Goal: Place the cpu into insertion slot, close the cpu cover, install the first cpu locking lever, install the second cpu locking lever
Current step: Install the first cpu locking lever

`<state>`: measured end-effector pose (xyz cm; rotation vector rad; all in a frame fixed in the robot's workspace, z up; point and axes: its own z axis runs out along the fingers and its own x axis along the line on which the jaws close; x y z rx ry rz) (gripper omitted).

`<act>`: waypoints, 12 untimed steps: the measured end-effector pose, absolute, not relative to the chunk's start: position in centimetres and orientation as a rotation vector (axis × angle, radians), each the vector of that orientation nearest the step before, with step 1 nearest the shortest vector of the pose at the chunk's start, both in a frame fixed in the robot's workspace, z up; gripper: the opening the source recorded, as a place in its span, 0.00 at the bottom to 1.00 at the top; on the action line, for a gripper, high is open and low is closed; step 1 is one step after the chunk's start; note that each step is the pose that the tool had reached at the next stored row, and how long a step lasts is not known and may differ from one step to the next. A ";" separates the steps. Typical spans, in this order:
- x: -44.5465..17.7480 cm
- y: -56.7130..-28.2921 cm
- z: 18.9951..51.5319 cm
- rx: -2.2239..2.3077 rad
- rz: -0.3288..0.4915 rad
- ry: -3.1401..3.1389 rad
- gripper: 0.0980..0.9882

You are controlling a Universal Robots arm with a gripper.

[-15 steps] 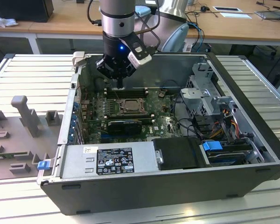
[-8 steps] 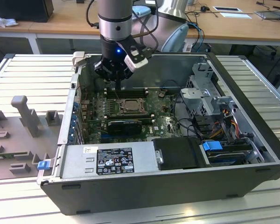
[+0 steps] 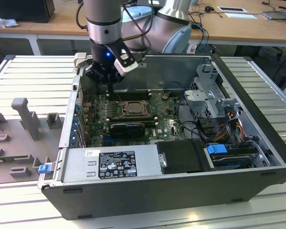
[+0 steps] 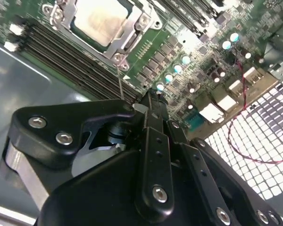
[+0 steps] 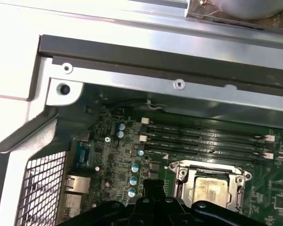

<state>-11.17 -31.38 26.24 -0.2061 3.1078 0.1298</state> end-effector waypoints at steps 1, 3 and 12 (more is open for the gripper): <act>-11.2 -31.3 26.2 -0.206 0.130 3.108 0.01; -11.2 -31.0 26.1 -0.200 0.130 3.108 0.01; -10.4 -29.6 25.9 -0.180 0.130 3.109 0.01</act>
